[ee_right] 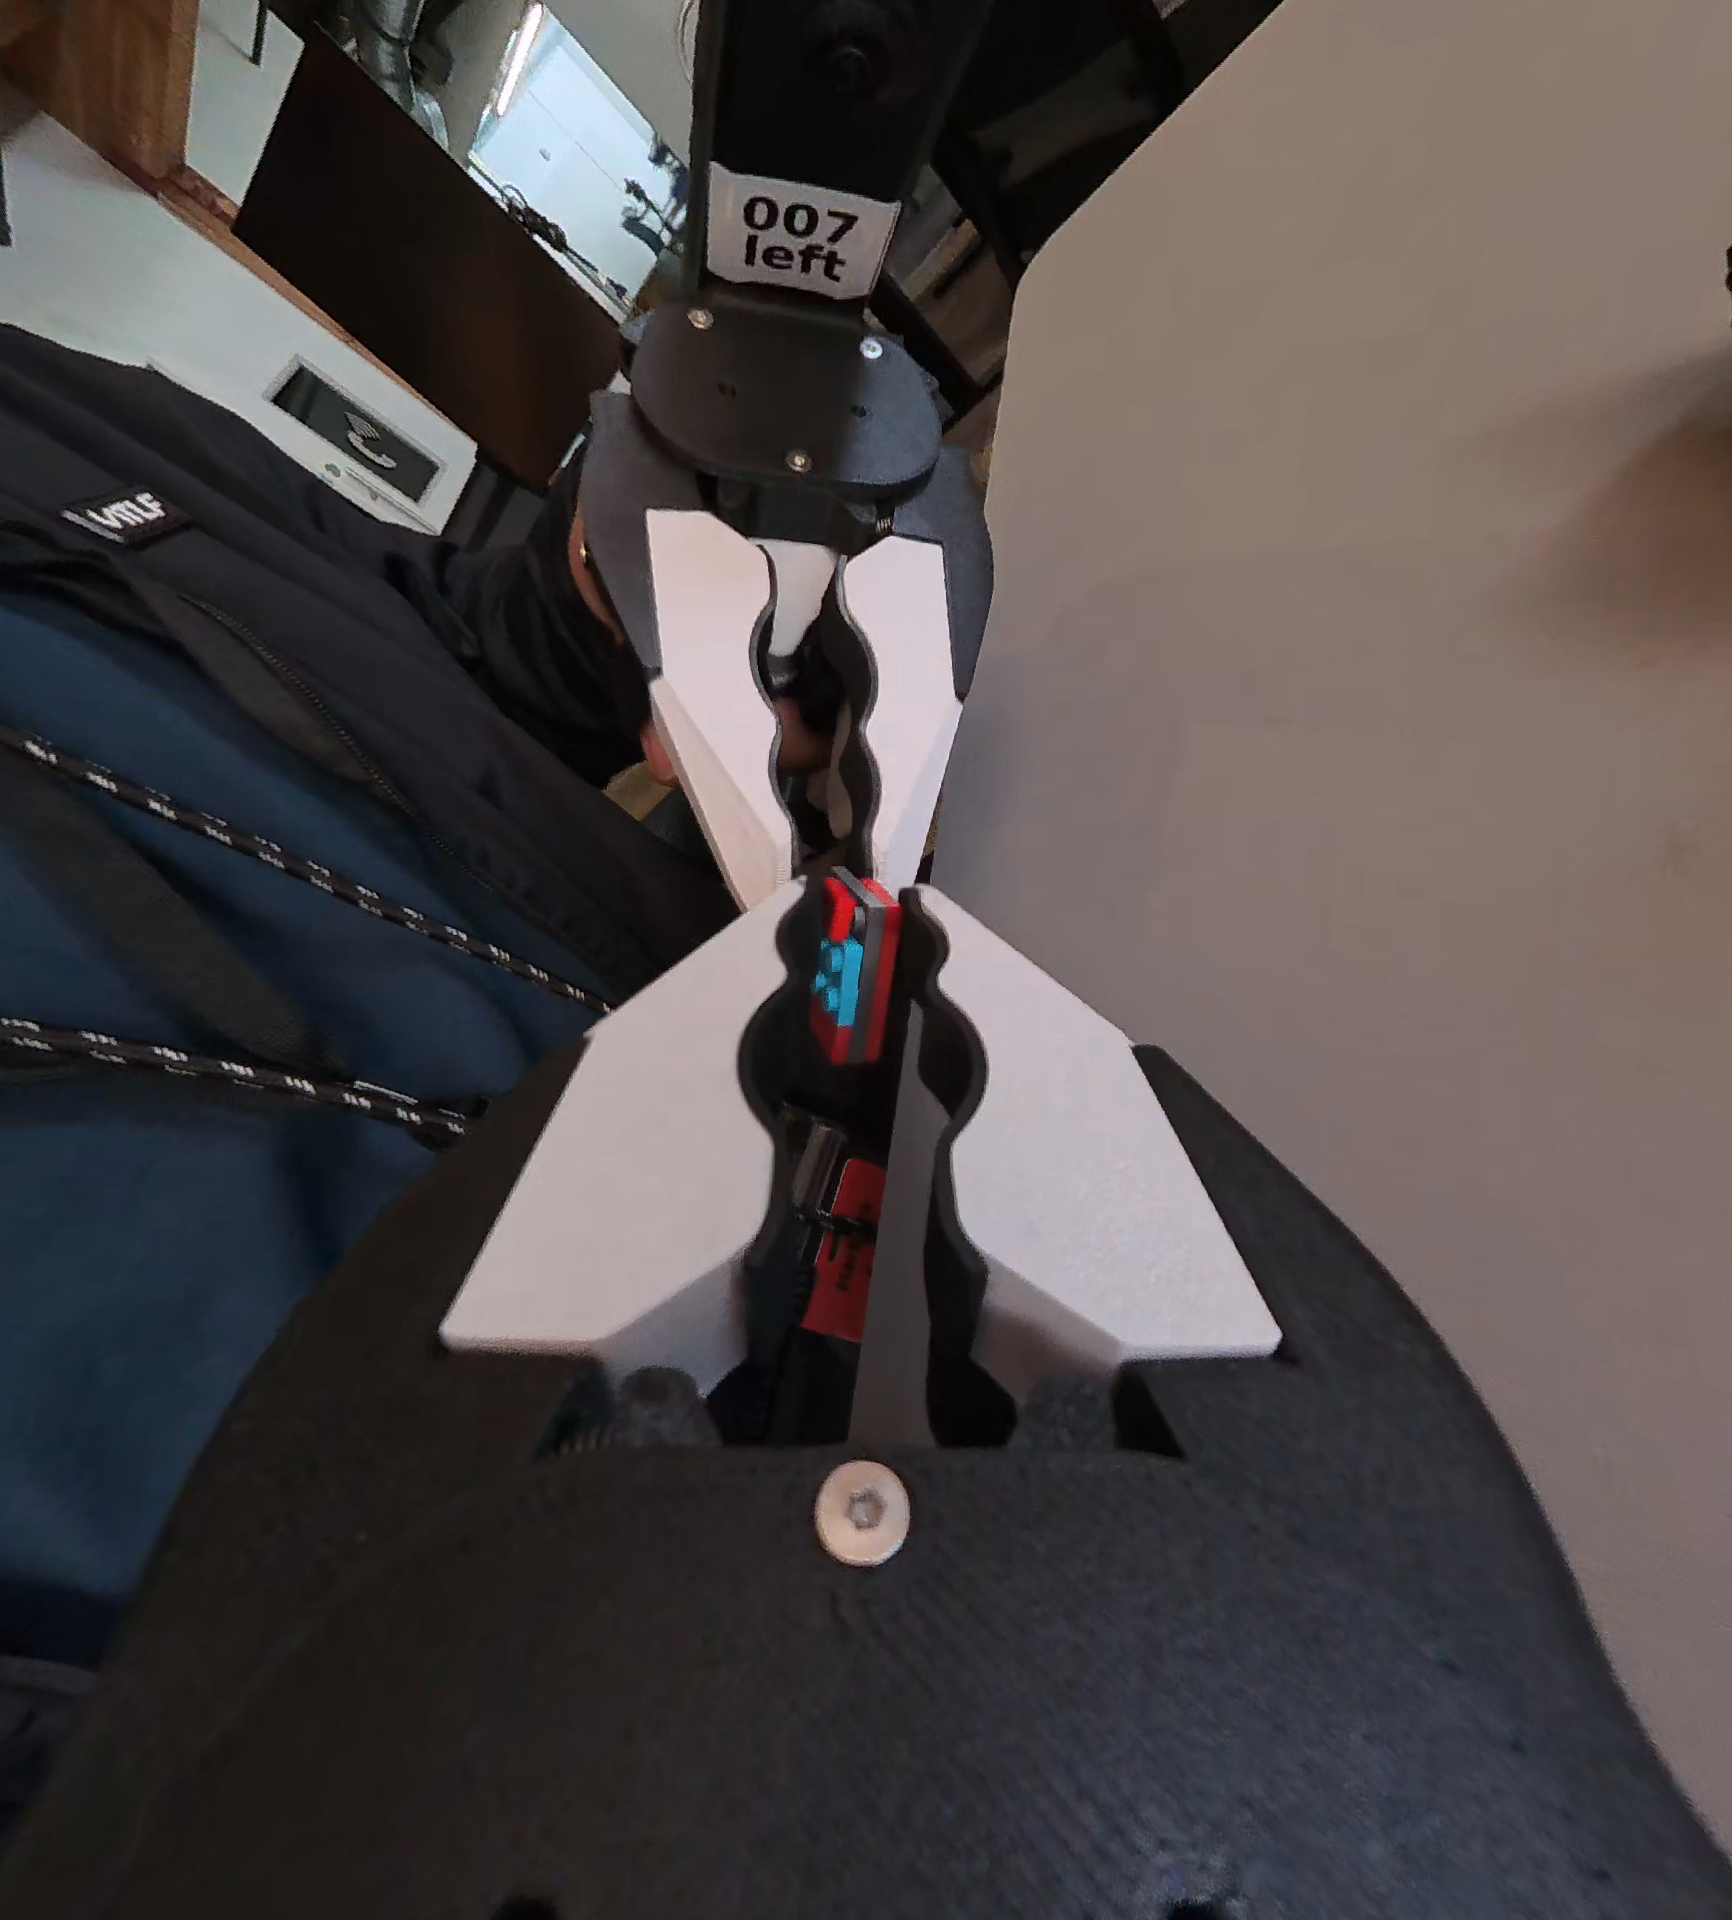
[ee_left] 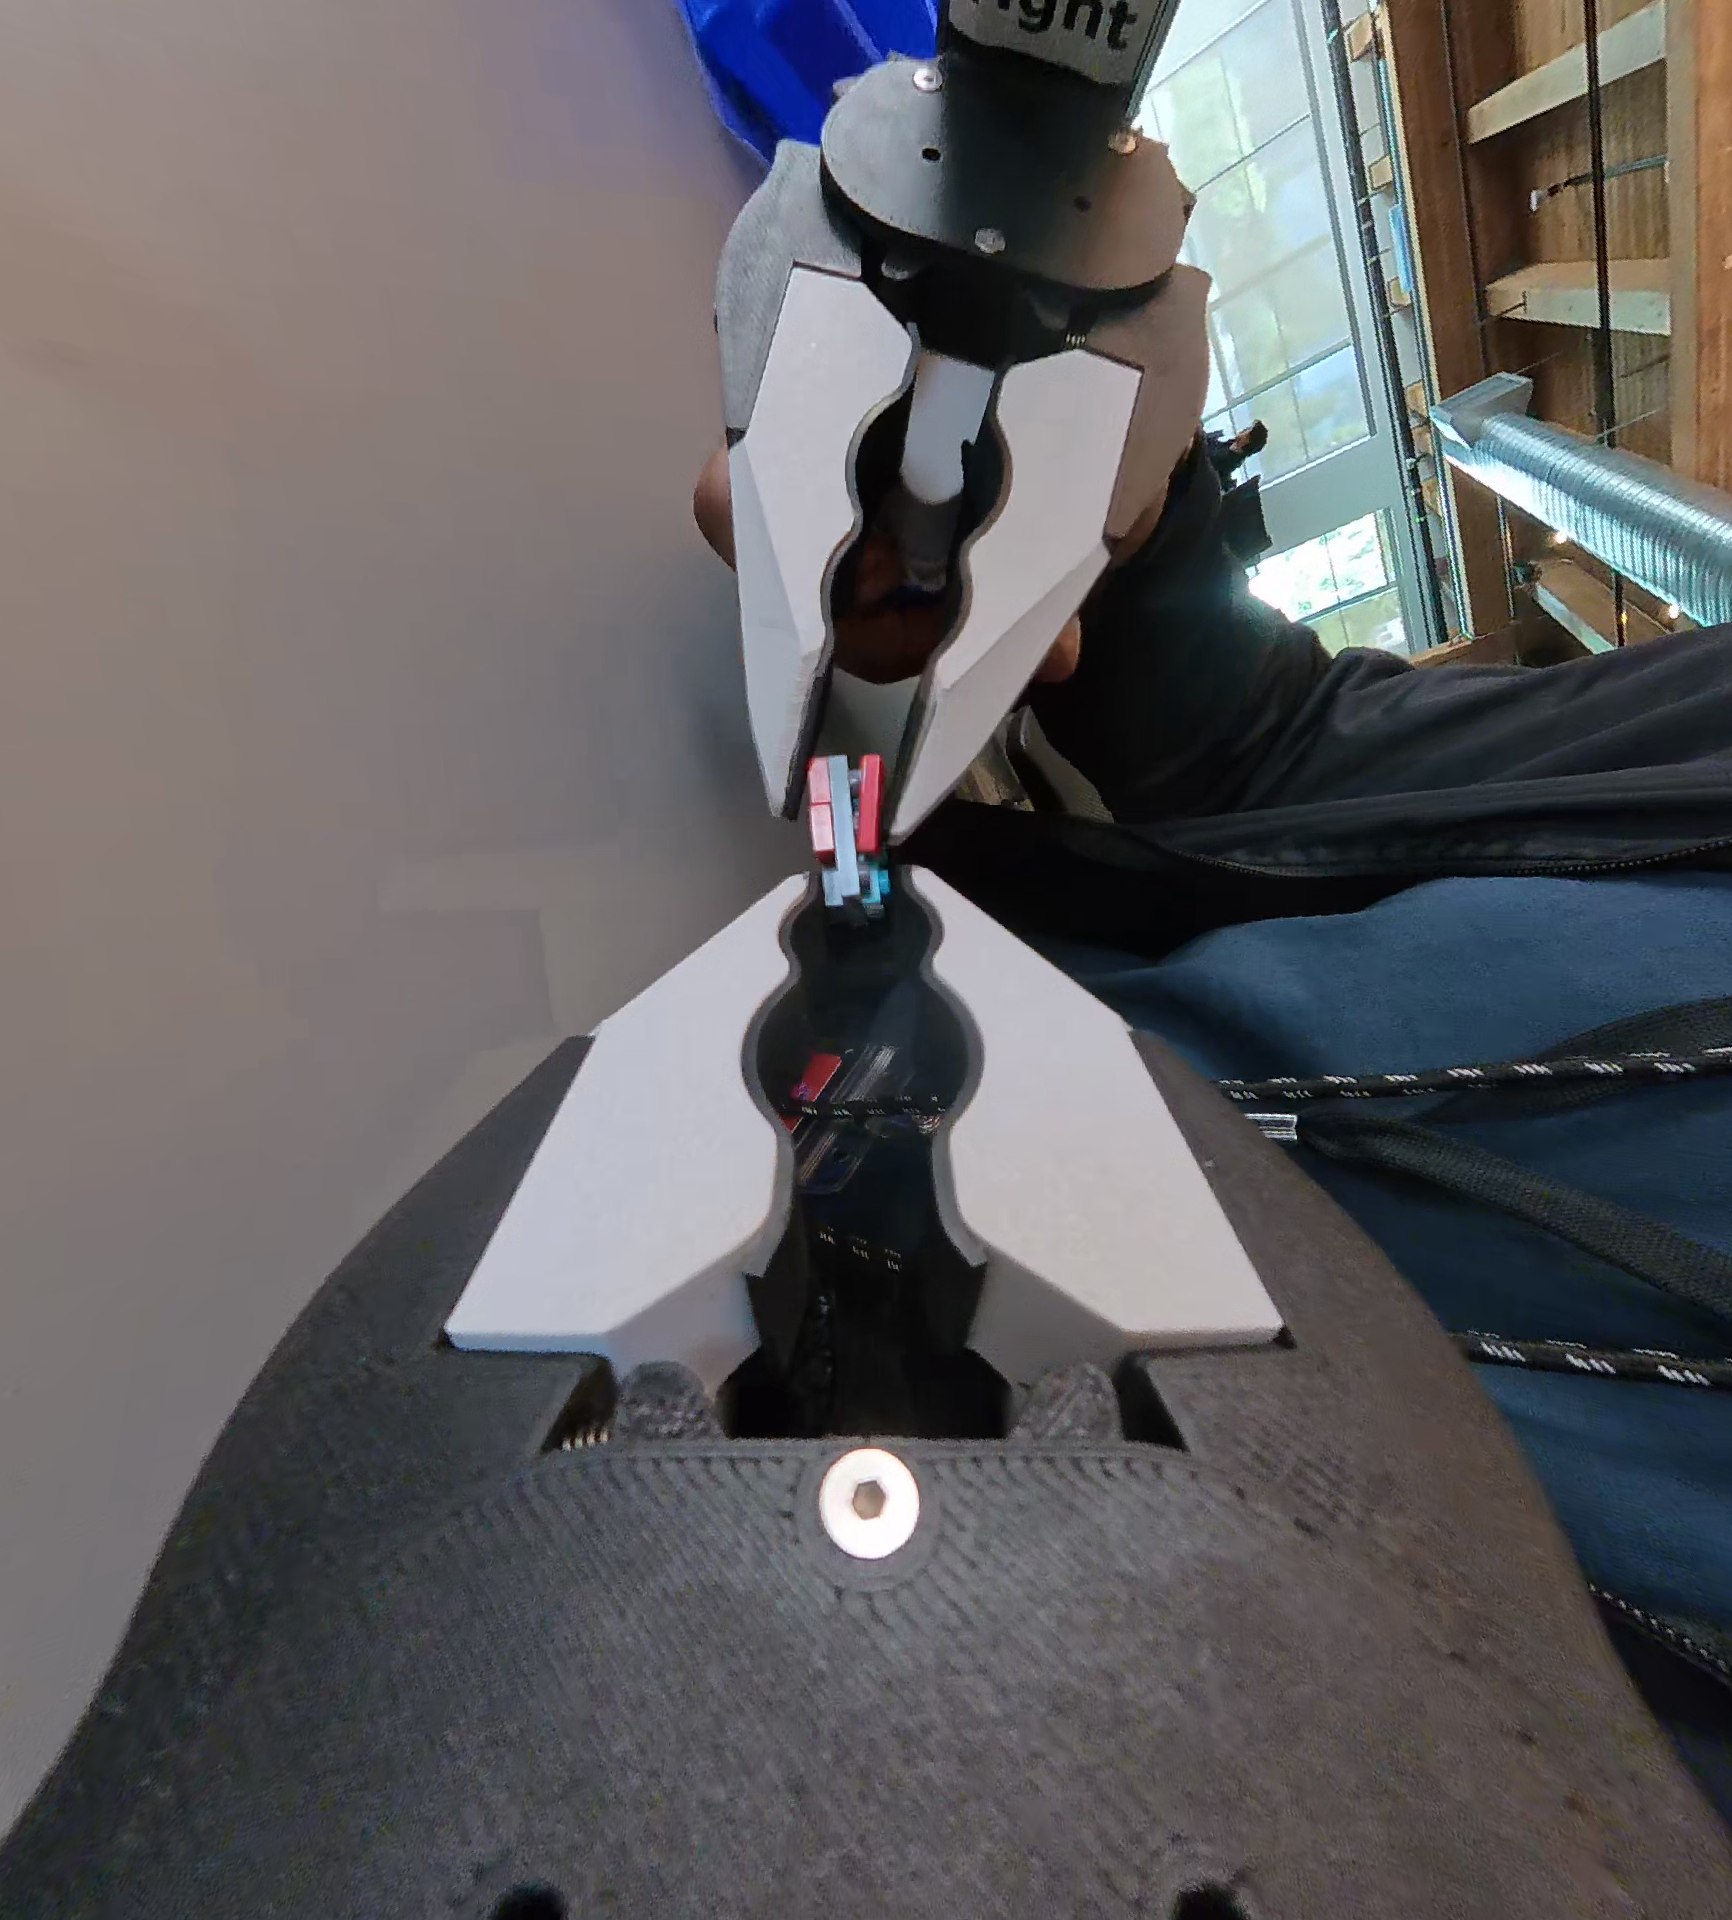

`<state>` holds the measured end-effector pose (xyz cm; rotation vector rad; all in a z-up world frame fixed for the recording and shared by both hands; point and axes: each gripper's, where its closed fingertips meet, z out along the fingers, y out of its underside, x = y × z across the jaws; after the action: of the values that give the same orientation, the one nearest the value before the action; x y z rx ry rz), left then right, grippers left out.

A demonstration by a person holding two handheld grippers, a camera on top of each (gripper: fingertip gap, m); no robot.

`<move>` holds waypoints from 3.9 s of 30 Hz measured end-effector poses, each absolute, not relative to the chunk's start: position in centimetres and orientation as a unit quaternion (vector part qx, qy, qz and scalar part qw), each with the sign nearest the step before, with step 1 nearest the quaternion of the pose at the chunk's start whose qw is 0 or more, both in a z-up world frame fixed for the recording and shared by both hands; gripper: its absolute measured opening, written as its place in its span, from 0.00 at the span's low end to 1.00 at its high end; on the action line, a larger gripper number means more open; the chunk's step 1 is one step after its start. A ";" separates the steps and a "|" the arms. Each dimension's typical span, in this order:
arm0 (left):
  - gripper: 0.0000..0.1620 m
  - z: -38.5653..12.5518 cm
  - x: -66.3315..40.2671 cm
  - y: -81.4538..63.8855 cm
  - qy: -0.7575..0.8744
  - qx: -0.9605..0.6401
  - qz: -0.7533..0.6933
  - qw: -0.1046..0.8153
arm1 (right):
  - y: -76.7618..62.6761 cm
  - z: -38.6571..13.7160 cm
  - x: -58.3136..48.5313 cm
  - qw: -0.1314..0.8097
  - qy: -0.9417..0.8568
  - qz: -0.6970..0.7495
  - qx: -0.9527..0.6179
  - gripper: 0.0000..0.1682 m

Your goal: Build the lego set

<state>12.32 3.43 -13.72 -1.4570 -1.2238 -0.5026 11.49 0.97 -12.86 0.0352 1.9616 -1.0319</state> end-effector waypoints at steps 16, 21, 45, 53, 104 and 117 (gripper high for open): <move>0.07 -12.7 12.5 3.7 -0.498 -0.637 -0.179 0.561 | 1.3 -11.6 11.7 0.442 0.782 -0.438 0.018 0.07; 0.07 -12.1 12.5 3.7 -0.485 -0.649 -0.152 0.566 | 1.4 -11.0 11.7 0.441 0.778 -0.447 0.024 0.07; 0.07 -10.2 12.9 4.2 -0.448 -0.658 -0.130 0.590 | 2.0 -8.9 12.4 0.399 0.779 -0.483 -0.032 0.06; 0.06 -9.6 12.7 4.0 -0.445 -0.649 -0.128 0.604 | 1.9 -8.3 12.2 0.378 0.777 -0.501 -0.037 0.06; 0.06 -5.6 11.5 2.3 -0.390 -0.531 -0.066 0.749 | 1.5 -5.3 11.6 0.393 0.660 -0.637 0.059 0.06; 0.06 -5.9 10.7 1.7 -0.427 -0.484 -0.104 0.757 | 0.7 -5.8 10.5 0.421 0.642 -0.627 0.129 0.06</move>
<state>10.69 1.69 -5.92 -1.0546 -0.9318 -0.2272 10.46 0.74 -5.83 0.3241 1.6086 -1.5707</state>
